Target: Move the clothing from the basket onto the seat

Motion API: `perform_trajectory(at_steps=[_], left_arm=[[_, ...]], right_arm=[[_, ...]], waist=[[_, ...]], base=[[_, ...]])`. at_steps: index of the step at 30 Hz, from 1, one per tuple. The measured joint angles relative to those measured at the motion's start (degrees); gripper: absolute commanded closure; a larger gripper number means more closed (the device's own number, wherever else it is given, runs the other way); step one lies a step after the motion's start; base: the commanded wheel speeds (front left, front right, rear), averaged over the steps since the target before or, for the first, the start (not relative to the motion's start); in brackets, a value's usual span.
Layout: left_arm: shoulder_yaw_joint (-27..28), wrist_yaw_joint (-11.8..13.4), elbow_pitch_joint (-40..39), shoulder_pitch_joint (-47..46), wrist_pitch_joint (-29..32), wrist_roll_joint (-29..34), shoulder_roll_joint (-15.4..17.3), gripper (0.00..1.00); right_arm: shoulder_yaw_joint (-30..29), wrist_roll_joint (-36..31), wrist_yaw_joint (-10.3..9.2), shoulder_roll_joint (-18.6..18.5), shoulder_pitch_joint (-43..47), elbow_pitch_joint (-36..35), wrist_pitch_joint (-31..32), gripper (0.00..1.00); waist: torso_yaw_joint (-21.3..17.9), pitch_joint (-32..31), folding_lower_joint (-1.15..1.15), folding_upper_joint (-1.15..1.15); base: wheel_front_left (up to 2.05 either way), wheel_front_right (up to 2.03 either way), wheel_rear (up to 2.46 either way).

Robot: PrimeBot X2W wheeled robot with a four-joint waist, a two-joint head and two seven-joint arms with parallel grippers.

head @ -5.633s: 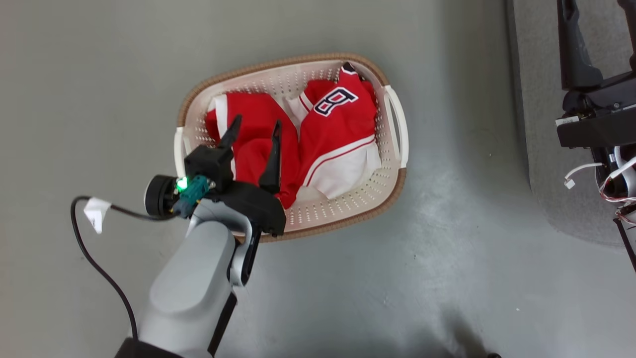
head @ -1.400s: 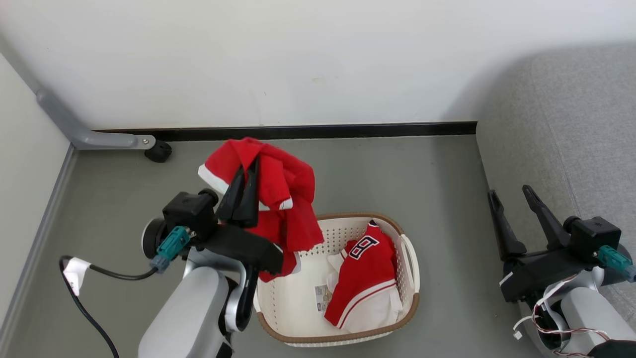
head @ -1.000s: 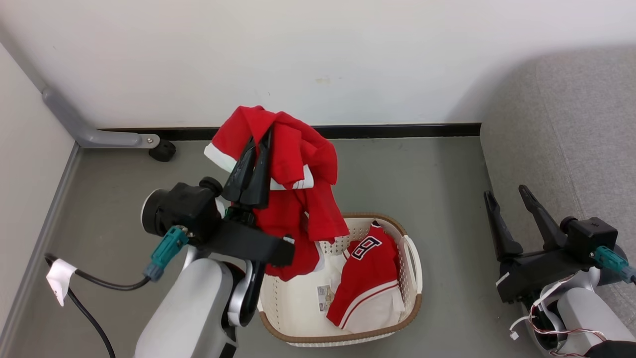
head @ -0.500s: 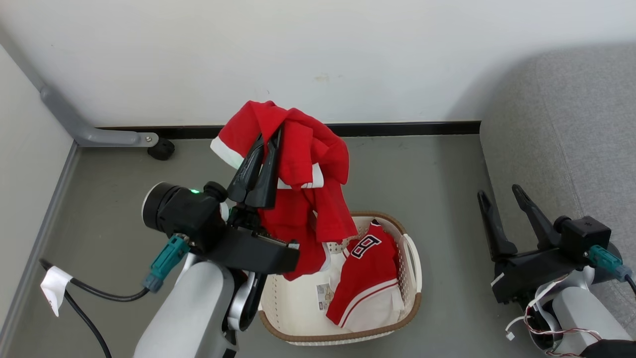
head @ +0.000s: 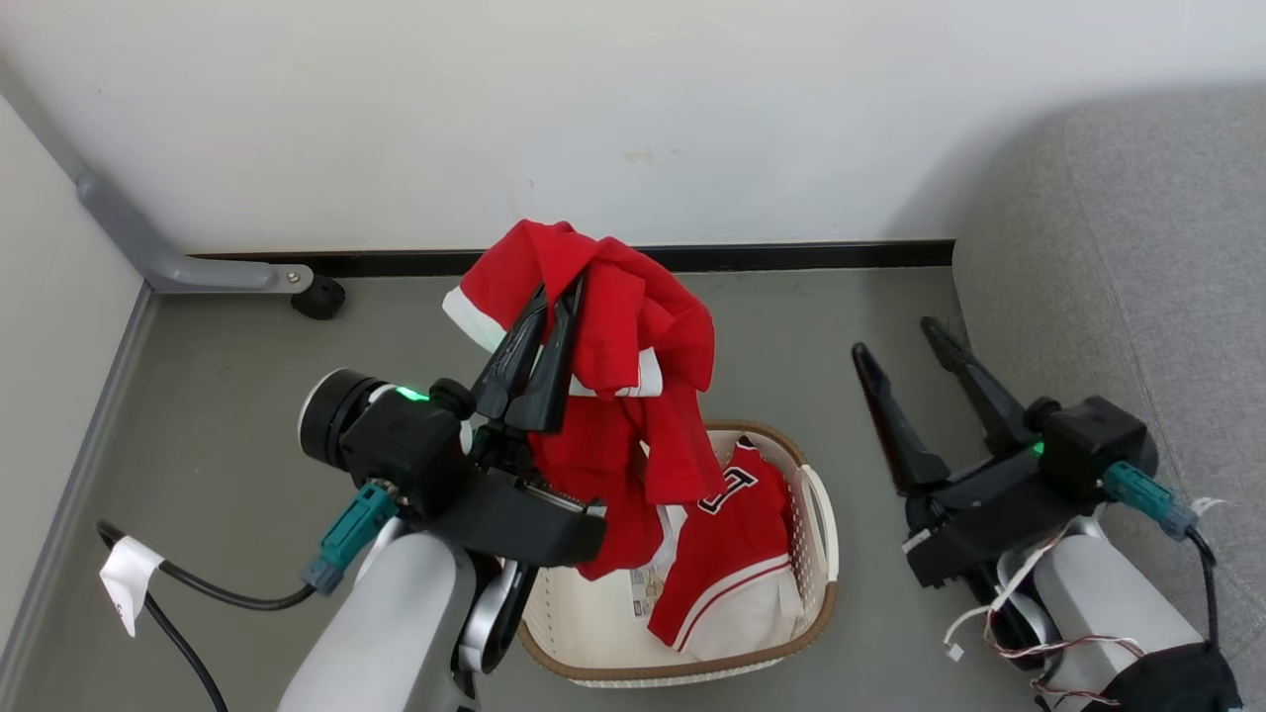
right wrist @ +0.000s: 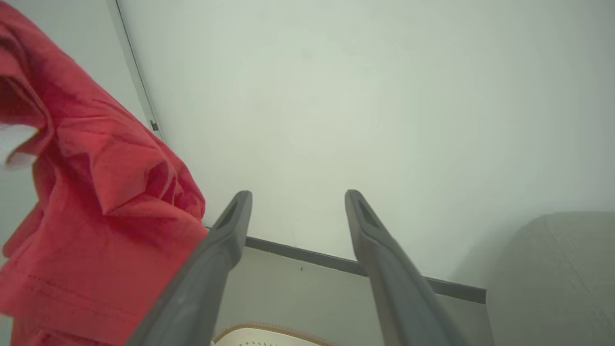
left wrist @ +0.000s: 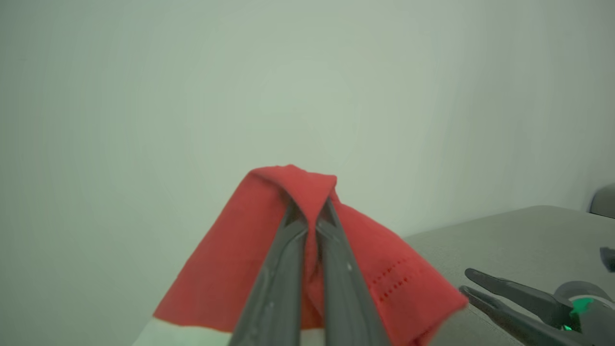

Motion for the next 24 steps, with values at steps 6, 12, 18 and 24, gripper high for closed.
perform_trajectory(at_steps=[6,12,18,24], left_arm=[[-0.03,-0.38,0.12,-0.02,0.00,1.09,-0.35,1.00],[-0.73,-0.57,0.44,-0.08,0.00,1.49,-0.94,1.00],[-1.51,-1.53,0.69,-1.01,0.00,1.57,-1.90,1.00],[-1.81,-1.58,0.97,-1.63,0.00,1.88,-2.26,1.00]], right_arm=[[7.37,2.00,0.00,-0.40,-2.32,-4.15,0.00,0.00],[14.75,3.18,0.00,-0.55,-4.26,-5.28,0.00,0.00],[19.18,4.81,0.00,-0.81,-5.14,-3.97,0.00,0.00],[23.28,4.94,0.00,0.14,-7.80,0.03,0.00,0.00]], waist=[[0.31,0.08,0.00,0.00],[0.90,0.32,0.00,0.00],[1.89,0.63,0.00,0.00],[2.87,0.74,0.00,0.00]], base=[[0.00,0.00,0.00],[0.00,0.00,0.00],[0.00,0.00,0.00],[0.00,0.00,0.00]])
